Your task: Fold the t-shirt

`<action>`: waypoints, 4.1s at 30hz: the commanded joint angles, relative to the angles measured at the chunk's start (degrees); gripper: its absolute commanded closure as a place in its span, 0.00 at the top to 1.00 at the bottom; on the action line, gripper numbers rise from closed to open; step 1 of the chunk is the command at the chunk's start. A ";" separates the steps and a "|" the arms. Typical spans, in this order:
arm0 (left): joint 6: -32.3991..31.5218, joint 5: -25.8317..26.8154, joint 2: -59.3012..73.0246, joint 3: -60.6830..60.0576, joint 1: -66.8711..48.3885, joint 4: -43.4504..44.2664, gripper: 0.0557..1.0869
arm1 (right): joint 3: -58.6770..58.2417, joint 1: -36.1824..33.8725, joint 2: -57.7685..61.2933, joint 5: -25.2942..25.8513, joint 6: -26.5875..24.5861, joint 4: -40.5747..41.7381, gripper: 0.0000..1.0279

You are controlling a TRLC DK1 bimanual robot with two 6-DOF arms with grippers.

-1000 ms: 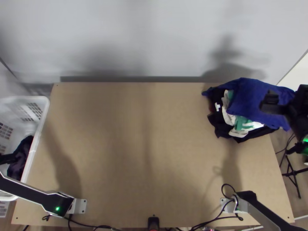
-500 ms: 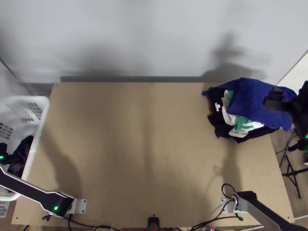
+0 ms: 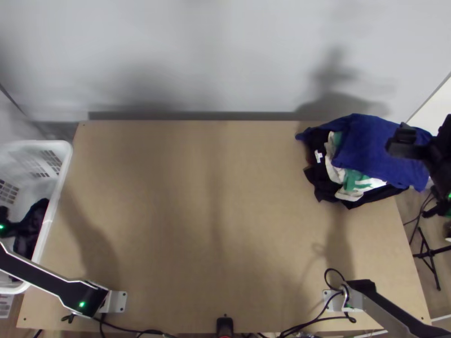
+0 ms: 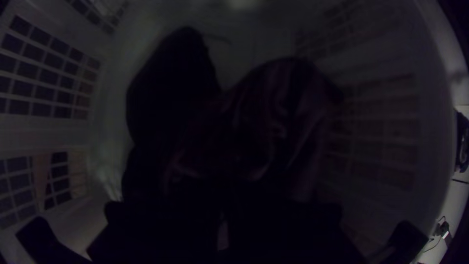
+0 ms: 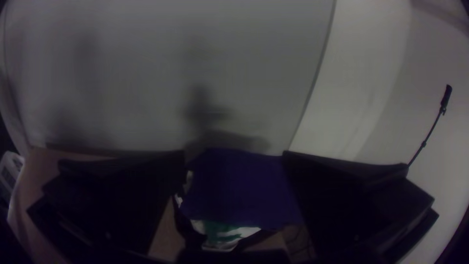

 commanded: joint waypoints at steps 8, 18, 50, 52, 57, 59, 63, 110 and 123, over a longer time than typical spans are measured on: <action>-12.86 26.06 -29.07 13.58 -3.55 -20.35 0.04 | 0.04 -0.95 0.14 0.02 -0.25 0.65 0.90; -31.85 33.27 -45.86 22.54 -22.09 -17.80 0.04 | -2.59 -3.50 -3.55 0.02 0.01 0.38 0.90; -42.13 6.29 -62.56 -8.57 -97.24 7.51 0.96 | -18.24 -6.32 -18.75 -0.07 0.80 -0.14 0.91; -42.92 6.38 -62.47 -11.12 -94.78 7.60 0.96 | -18.94 -6.93 -19.28 0.02 0.71 -0.06 0.91; -42.48 6.20 -64.93 -15.87 -88.62 6.90 0.96 | -19.38 -8.16 -20.95 0.02 0.89 1.53 0.91; -38.88 6.29 -66.87 -19.91 -84.67 6.90 0.95 | -19.56 -8.07 -21.48 -0.07 1.59 2.67 0.91; -33.17 6.29 -67.83 -25.01 -76.32 -1.63 0.95 | -20.35 -6.14 -22.45 -0.77 0.98 4.16 0.91; -19.02 7.78 -63.97 -48.38 -65.86 8.13 0.95 | 17.62 44.05 57.53 -31.18 -4.12 -22.38 0.86; -18.93 7.87 -62.82 -50.23 -66.30 16.92 0.95 | 16.04 40.44 60.87 -30.74 -6.41 -15.88 0.78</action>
